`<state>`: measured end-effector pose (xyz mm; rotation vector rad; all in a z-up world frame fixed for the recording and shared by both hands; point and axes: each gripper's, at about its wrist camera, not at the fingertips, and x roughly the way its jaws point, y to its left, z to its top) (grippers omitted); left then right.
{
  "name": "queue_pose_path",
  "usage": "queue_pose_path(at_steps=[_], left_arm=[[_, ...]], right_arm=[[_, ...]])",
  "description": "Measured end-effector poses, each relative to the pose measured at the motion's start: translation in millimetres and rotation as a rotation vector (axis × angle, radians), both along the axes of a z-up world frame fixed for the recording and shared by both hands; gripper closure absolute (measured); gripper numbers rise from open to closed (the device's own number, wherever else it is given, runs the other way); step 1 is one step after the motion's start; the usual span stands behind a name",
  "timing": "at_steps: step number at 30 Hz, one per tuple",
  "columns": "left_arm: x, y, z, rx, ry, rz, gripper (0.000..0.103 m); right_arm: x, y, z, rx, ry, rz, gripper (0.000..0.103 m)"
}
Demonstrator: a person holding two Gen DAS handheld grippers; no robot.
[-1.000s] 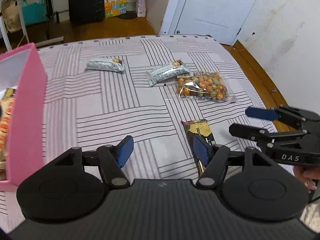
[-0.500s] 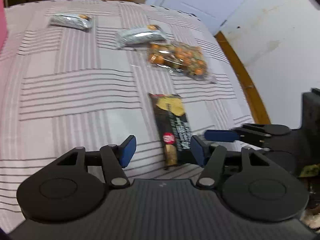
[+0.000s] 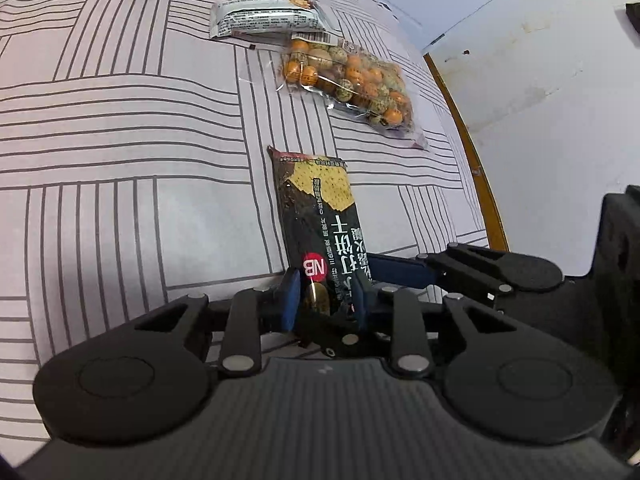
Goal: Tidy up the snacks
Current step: 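Close both grippers on the cracker pack and lift it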
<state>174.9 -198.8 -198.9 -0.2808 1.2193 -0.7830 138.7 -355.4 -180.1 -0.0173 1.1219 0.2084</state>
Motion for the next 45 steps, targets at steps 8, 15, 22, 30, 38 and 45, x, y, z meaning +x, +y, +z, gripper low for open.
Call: queue_pose_path(at_steps=[8, 15, 22, 30, 38, 45], left_arm=[[-6, 2, 11, 0.017, -0.034, -0.016, 0.077], [-16, 14, 36, 0.031, -0.079, -0.029, 0.076], [-30, 24, 60, 0.069, -0.104, -0.035, 0.076], [-55, 50, 92, 0.1, -0.127, -0.021, 0.076], [-74, 91, 120, 0.119, -0.137, 0.002, 0.076], [-81, 142, 152, 0.127, -0.19, 0.053, 0.076]], right_arm=[[-4, 0, 7, 0.014, -0.01, 0.021, 0.041], [-17, 10, 26, 0.039, -0.063, 0.051, 0.041], [-33, 25, 45, 0.035, -0.095, 0.079, 0.042], [-55, 52, 73, 0.032, -0.127, 0.128, 0.042], [-73, 94, 100, 0.0, -0.162, 0.204, 0.042], [-72, 143, 128, 0.003, -0.218, 0.252, 0.042]])
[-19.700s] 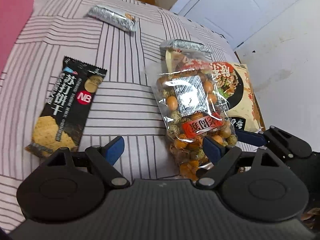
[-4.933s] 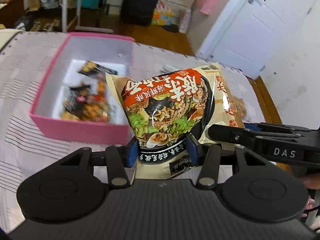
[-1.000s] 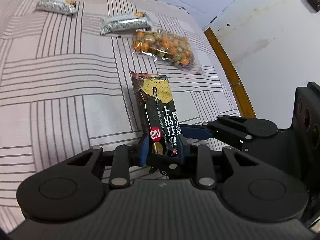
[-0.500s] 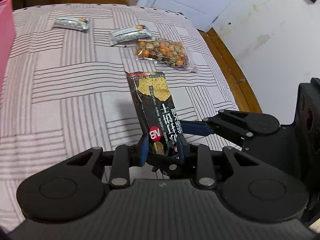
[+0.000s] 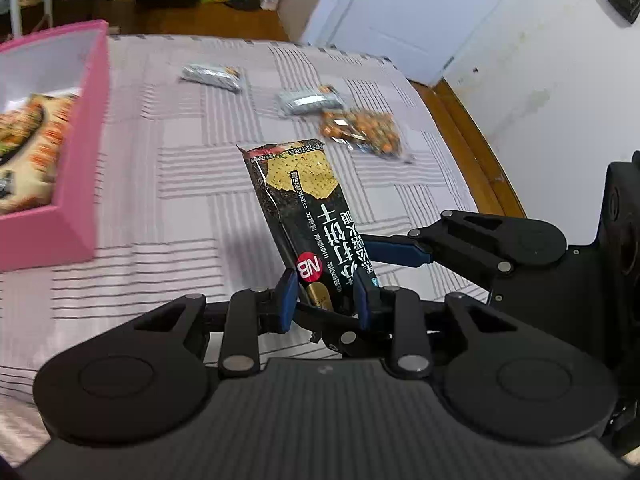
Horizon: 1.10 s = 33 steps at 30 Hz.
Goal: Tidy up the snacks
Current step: 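Close both grippers on the cracker pack and lift it, then carry the cracker pack over the pink box, lower it, open both grippers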
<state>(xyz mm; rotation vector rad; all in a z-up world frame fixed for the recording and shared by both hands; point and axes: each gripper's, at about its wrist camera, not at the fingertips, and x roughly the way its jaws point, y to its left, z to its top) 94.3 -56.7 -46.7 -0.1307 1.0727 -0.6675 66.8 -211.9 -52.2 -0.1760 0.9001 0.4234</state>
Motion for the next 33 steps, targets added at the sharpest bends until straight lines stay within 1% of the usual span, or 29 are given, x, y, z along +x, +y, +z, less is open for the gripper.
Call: queue_pose_path(at_steps=[7, 11, 15, 20, 22, 25, 29, 32, 33], left_arm=[[13, 60, 21, 0.038, -0.046, 0.086, 0.076], [33, 95, 30, 0.081, -0.059, 0.125, 0.075], [61, 125, 33, 0.107, -0.071, 0.17, 0.074], [105, 154, 21, 0.105, -0.06, 0.232, 0.073], [123, 160, 16, 0.106, -0.063, 0.243, 0.073], [153, 170, 8, 0.088, -0.066, 0.279, 0.072], [178, 173, -5, 0.084, -0.08, 0.297, 0.071], [190, 173, -14, 0.07, -0.073, 0.323, 0.071], [192, 173, -17, 0.06, -0.069, 0.336, 0.069]], right_arm=[[23, 58, 11, 0.052, -0.042, 0.061, 0.042], [47, 90, 13, 0.096, -0.054, 0.093, 0.042], [80, 117, 11, 0.132, -0.057, 0.115, 0.042], [126, 142, -2, 0.161, -0.023, 0.096, 0.042], [145, 149, -7, 0.179, -0.016, 0.071, 0.042], [170, 155, -17, 0.216, -0.001, 0.029, 0.042], [193, 162, -29, 0.219, 0.009, -0.01, 0.042], [202, 163, -35, 0.209, 0.02, -0.022, 0.041], [203, 161, -36, 0.212, 0.02, -0.023, 0.041]])
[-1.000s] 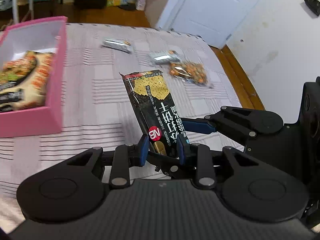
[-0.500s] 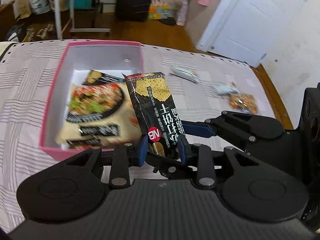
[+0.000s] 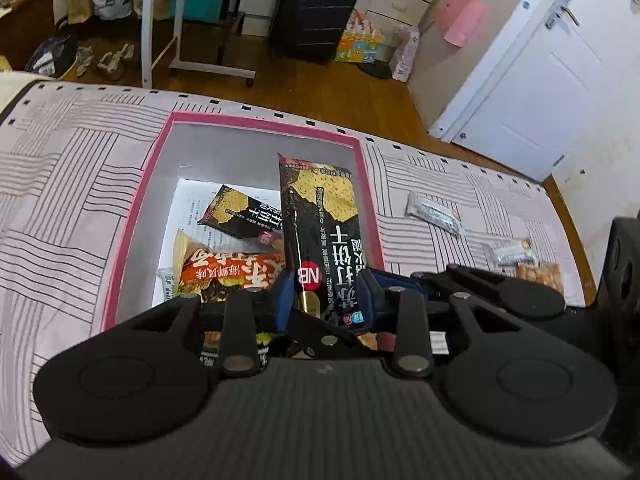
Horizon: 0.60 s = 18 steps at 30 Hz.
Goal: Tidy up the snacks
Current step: 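Carry the cracker pack over the pink box, lower it, open both grippers, then move both grippers to the silver-wrapped snack bar on the bed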
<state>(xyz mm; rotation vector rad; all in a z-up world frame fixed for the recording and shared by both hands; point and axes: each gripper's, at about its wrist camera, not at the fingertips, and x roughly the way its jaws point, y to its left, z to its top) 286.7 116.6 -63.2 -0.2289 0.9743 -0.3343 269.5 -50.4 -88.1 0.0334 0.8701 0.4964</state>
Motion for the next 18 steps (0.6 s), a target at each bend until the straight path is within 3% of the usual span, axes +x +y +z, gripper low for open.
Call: queue_pose_path(at_steps=[4, 9, 18], left_arm=[[-5, 5, 1, -0.012, -0.025, 0.109, 0.055], [-21, 5, 12, 0.023, -0.093, 0.16, 0.054], [-53, -11, 42, -0.029, -0.119, 0.121, 0.054]], right_arm=[[-4, -19, 3, 0.034, 0.008, -0.031, 0.038], [-23, -55, 17, 0.053, -0.004, -0.049, 0.038], [-68, -142, 66, 0.003, -0.059, -0.115, 0.038]])
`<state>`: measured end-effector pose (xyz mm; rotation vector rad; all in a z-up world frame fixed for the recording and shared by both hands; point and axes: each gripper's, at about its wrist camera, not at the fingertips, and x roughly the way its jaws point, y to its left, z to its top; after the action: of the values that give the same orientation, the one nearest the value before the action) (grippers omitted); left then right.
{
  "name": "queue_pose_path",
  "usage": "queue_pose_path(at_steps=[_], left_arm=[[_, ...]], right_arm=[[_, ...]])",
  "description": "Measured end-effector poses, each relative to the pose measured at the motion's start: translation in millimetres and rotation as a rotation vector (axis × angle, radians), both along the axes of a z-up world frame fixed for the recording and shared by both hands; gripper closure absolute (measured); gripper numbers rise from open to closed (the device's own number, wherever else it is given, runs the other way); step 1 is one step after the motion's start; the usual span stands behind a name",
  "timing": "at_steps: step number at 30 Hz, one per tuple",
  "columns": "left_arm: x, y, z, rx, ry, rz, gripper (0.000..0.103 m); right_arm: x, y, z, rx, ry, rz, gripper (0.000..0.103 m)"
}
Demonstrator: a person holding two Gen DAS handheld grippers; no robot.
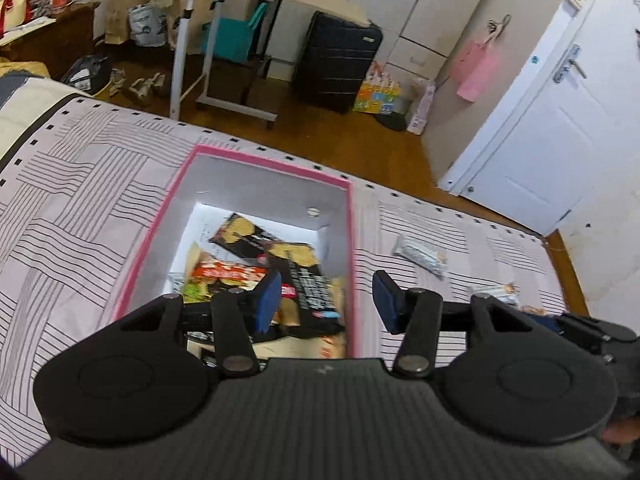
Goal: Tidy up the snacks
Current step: 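Move both grippers to the silver-wrapped snack bar on the bed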
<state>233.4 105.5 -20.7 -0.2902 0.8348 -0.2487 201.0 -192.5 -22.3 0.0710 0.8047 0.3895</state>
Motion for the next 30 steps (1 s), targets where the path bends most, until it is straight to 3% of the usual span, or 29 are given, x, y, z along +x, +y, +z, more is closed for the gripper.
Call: queue_pose_path(at_steps=[7, 13, 18, 24, 30], left_arm=[[-14, -49, 15, -0.003, -0.01, -0.088, 0.053], [-4, -108, 3, -0.029, 0.005, -0.143, 0.052], [19, -154, -22, -0.039, 0.045, -0.155, 0.052], [67, -194, -59, -0.026, 0.051, -0.074, 0.052], [122, -207, -109, -0.136, 0.147, 0.004, 0.051]], right_arm=[[-14, -69, 22, 0.014, -0.026, -0.107, 0.036], [0, -117, 7, 0.068, 0.004, -0.204, 0.036], [21, -145, -25, 0.1, 0.051, -0.264, 0.036], [60, -172, -85, 0.169, 0.109, -0.363, 0.036], [88, -192, -140, 0.187, 0.191, -0.517, 0.036]])
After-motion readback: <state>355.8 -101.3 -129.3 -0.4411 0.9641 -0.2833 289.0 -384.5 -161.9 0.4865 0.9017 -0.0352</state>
